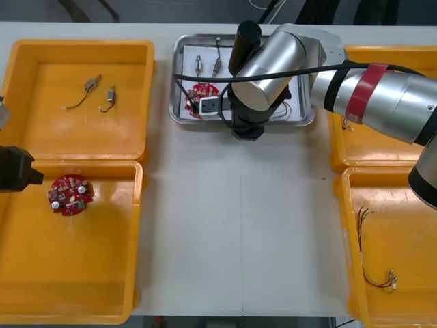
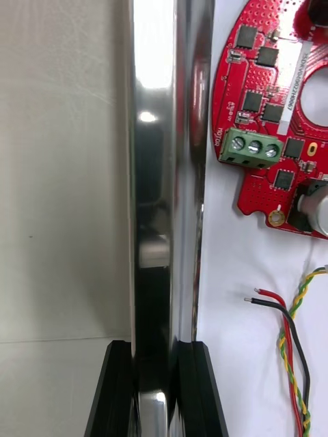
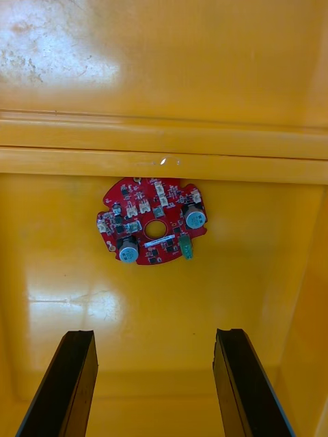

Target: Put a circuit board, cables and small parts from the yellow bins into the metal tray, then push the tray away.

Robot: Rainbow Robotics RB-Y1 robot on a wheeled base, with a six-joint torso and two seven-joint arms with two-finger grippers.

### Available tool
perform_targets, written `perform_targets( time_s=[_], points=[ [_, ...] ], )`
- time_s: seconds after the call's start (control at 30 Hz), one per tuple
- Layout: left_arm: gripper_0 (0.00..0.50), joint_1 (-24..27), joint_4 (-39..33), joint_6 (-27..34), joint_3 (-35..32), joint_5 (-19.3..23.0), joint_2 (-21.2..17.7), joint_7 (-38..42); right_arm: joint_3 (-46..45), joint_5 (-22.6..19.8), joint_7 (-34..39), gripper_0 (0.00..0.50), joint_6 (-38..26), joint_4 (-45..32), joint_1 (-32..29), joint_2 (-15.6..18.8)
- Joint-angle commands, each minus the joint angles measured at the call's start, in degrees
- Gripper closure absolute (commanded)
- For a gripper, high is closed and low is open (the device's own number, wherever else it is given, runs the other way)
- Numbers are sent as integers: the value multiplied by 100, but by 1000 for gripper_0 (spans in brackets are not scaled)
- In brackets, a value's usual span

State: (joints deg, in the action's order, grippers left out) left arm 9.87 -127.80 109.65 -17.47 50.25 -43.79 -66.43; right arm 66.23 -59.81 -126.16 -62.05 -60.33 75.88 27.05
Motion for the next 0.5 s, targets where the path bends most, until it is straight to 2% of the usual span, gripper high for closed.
perform_targets(
  time_s=[0.03,0.23,0.27,0.3,0.33,0.4,0.47,0.5],
  points=[
    [0,-108,-176,35,-134,-50,-226,-371,-102,5,-207,500,62,-58,234,-165],
    [0,-108,-176,35,-134,-50,-226,-371,-93,5,-269,500,79,-58,243,-156],
    [0,-108,-176,35,-134,-50,-226,-371,-93,22,-277,470,79,-58,243,-156],
    [0,-108,-176,35,-134,-50,-226,-371,-93,49,-295,372,88,-58,234,-156],
    [0,-108,-176,35,-134,-50,-226,-371,-93,66,-304,336,88,-58,234,-156],
    [0,-108,-176,35,-134,-50,-226,-371,-102,84,-330,83,97,-58,252,-156],
    [0,-108,-176,35,-134,-50,-226,-371,-102,84,-348,0,97,-58,252,-165],
    [0,-108,-176,35,-134,-50,-226,-371,-102,66,-356,0,97,-58,261,-156]
  ],
)
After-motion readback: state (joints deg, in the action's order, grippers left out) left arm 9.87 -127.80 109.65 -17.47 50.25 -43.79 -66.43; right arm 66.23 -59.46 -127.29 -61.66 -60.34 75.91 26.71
